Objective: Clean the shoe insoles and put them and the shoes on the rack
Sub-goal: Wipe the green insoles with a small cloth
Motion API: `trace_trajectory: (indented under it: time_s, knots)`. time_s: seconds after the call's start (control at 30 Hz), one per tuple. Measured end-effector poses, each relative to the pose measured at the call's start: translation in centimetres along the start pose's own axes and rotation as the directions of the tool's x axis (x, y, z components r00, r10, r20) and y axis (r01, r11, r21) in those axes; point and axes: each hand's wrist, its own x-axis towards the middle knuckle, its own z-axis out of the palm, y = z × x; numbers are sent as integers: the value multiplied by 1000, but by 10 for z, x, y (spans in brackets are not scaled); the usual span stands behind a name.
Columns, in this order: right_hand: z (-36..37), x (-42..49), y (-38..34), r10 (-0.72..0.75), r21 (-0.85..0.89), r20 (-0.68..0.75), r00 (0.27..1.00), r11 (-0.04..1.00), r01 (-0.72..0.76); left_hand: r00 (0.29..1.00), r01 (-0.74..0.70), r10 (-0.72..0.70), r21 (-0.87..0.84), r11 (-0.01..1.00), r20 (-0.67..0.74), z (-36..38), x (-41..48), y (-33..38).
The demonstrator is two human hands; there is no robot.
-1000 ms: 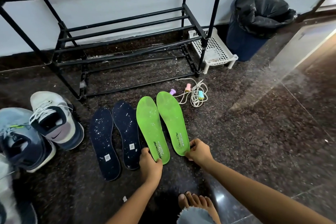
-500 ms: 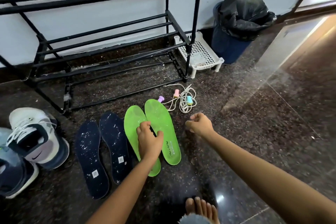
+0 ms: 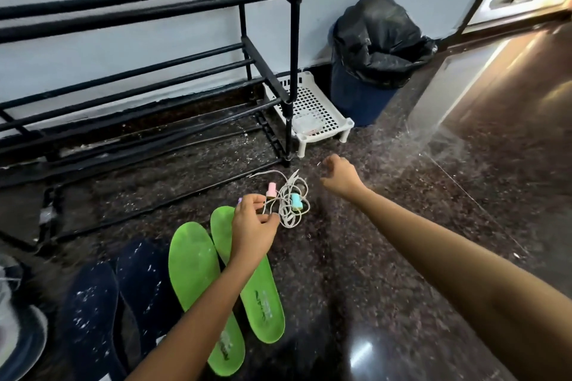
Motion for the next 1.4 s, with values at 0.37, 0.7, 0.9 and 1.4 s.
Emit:
trace_trajectory:
  time_s: [0.37, 0.7, 0.9, 1.4]
  knots:
    - [-15, 102, -5, -65, -648, 274, 959, 725, 235, 998, -30, 30, 4, 1000, 52, 3, 25, -7]
    - [-3, 94, 7, -127, -657, 272, 954, 700, 281, 998, 9, -6, -44, 999, 69, 15, 30, -11]
    - [-5, 25, 44, -194, -632, 183, 964, 728, 266, 994, 30, -25, -53, 998, 106, 23, 19, -6]
    - [-4, -131, 108, -206, -454, 180, 962, 850, 267, 988, 54, -53, -4, 999, 142, 49, -38, 4]
